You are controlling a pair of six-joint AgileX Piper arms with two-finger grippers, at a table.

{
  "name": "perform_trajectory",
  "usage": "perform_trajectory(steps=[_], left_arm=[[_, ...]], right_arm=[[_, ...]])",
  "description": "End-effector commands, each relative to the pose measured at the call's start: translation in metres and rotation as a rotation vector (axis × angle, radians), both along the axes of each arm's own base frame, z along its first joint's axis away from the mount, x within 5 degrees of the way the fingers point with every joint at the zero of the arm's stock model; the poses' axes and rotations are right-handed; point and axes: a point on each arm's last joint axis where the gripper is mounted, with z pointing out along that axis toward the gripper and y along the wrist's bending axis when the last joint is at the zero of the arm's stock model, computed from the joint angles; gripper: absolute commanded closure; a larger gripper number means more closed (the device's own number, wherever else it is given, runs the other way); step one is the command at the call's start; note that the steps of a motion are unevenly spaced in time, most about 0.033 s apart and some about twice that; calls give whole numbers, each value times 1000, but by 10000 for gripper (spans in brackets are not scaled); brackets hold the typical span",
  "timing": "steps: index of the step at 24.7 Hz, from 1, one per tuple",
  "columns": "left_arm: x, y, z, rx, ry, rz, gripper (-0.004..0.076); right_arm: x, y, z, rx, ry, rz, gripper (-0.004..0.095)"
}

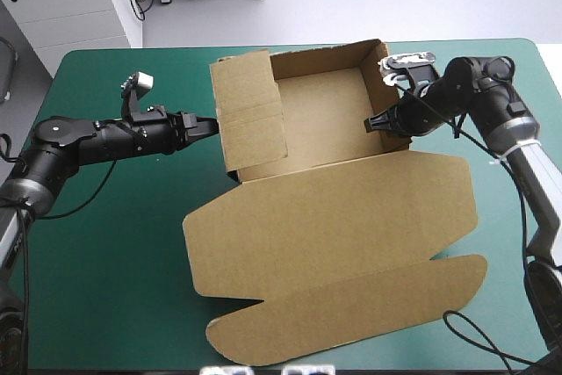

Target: Fold the box

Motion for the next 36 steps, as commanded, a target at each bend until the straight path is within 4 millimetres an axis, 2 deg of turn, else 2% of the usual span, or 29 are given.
perform_trajectory(steps=[1, 6, 9, 12, 16, 18, 22, 25, 36], left_arm=[[-6, -5, 31, -68, -88, -13, 731], [-6, -4, 29, -41, -91, -19, 728], [-6, -4, 28, -25, -93, -25, 673], [-7, -4, 28, -24, -91, -29, 512], [-8, -5, 29, -89, -17, -14, 229], [-11, -7, 31, -122, 11, -42, 166], [-14, -10, 32, -149, 22, -78, 173], [-14, -11, 39, -237, 16, -77, 174], [-15, -11, 37, -206, 15, -94, 176]], right_arm=[[-9, 10, 26, 6, -113, -1, 923], [-11, 18, 26, 3, -113, 5, 923], [-11, 18, 26, 4, -109, 3, 923], [-12, 18, 25, 2, -103, 4, 923], [-12, 17, 25, -9, -104, 4, 923], [-12, 17, 25, -14, -99, 2, 923], [-12, 17, 25, -14, -99, 2, 923], [-12, 16, 24, -17, -92, 5, 923], [-13, 16, 24, -21, -79, 4, 923]])
